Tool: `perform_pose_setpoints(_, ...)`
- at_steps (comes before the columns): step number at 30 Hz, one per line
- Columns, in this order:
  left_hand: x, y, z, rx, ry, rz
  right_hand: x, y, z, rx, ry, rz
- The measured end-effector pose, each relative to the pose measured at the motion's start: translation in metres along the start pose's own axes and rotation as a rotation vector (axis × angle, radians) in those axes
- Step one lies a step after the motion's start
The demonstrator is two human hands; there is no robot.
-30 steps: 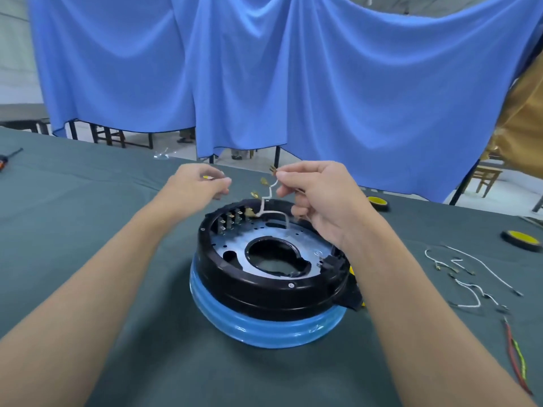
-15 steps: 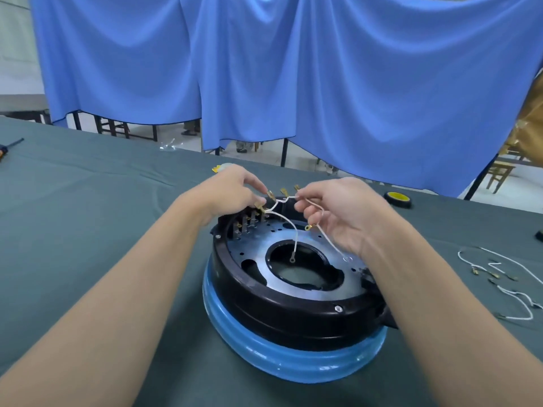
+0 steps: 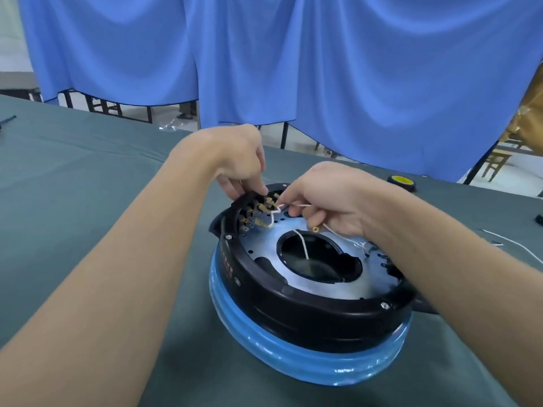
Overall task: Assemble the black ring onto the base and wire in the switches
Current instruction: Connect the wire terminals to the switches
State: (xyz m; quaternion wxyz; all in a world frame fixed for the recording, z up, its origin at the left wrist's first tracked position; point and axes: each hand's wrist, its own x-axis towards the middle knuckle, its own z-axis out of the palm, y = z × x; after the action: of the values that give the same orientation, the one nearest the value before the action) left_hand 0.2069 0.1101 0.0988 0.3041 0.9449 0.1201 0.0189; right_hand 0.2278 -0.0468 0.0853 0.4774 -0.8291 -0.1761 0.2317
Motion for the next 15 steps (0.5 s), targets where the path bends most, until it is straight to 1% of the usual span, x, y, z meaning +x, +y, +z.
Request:
perform_pose_setpoints(2, -0.003, 0.002, 0.0, 0.028, 0.003, -0.015, 0.004, -0.002, 0.001, 0.05, -0.109, 0.104)
perform_pose_setpoints(4, -0.005, 0.002, 0.001, 0.055, 0.006, -0.041, 0.01, -0.004, 0.001, 0.046, -0.148, 0.154)
perform_pose_setpoints(6, -0.005, 0.004, 0.002, 0.083, 0.017, -0.058, 0.016, -0.003, 0.003, 0.014, -0.126, 0.165)
perform_pose_setpoints(9, -0.004, 0.006, 0.003, 0.122, 0.027, -0.068, 0.024, -0.001, 0.007, -0.051, -0.077, 0.132)
perform_pose_setpoints(15, -0.006, 0.008, 0.005, 0.157, 0.044, -0.102, 0.025, 0.006, 0.012, -0.145, -0.094, 0.123)
